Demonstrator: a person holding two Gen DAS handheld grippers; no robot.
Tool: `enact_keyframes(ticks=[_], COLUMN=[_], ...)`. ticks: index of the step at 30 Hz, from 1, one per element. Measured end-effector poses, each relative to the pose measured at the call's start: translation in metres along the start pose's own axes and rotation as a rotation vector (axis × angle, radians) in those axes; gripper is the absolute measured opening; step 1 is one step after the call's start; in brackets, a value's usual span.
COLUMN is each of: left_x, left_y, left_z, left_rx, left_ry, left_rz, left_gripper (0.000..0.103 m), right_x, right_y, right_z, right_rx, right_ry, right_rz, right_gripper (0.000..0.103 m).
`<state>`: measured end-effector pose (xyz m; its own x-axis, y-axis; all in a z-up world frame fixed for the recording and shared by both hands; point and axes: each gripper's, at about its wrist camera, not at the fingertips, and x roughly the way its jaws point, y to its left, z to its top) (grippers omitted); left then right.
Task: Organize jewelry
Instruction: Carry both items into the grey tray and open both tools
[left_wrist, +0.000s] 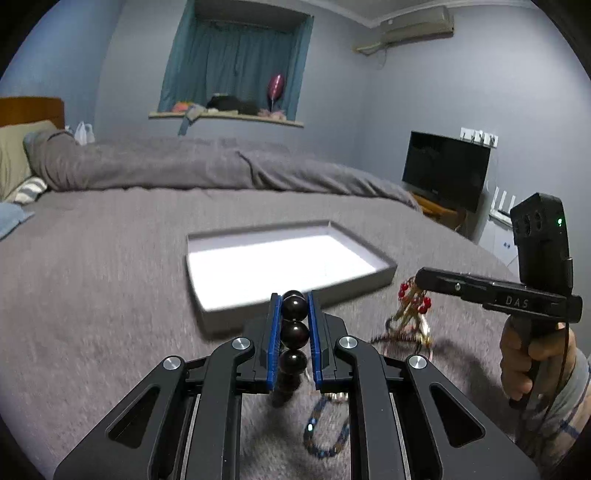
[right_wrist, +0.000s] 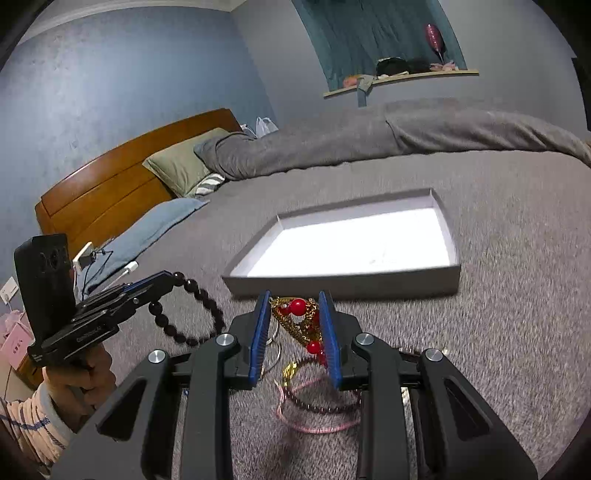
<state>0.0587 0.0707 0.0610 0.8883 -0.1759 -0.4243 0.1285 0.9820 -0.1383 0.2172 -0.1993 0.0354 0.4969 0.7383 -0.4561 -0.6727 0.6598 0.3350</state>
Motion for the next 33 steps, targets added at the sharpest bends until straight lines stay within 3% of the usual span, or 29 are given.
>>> enact_keyframes(ticks=[7, 20, 27, 33], left_x=[-0.001, 0.030, 0.059, 0.089], left_y=[0.005, 0.011, 0.019, 0.031], left_z=[0.022, 0.046, 0.068, 0.059], left_rx=[0.007, 0.003, -0.013, -0.045], left_ry=[-0.053, -0.048, -0.064, -0.003], left_rz=[-0.001, -0.015, -0.011, 0.004], left_gripper=[0.015, 0.015, 0.015, 0.015], right_x=[-0.009, 0.006, 0.039, 0.070], right_y=[-0.001, -0.014, -0.038, -0.063], right_z=[0.021, 0.066, 0.071, 0.068], right_rx=[-0.011, -0.050, -0.013, 0.034], right_ry=[-0.052, -0.106, -0.071, -0.012], right_rz=[0.013, -0.049, -0.066, -0.091], right_gripper=[0.027, 0.027, 0.027, 0.027])
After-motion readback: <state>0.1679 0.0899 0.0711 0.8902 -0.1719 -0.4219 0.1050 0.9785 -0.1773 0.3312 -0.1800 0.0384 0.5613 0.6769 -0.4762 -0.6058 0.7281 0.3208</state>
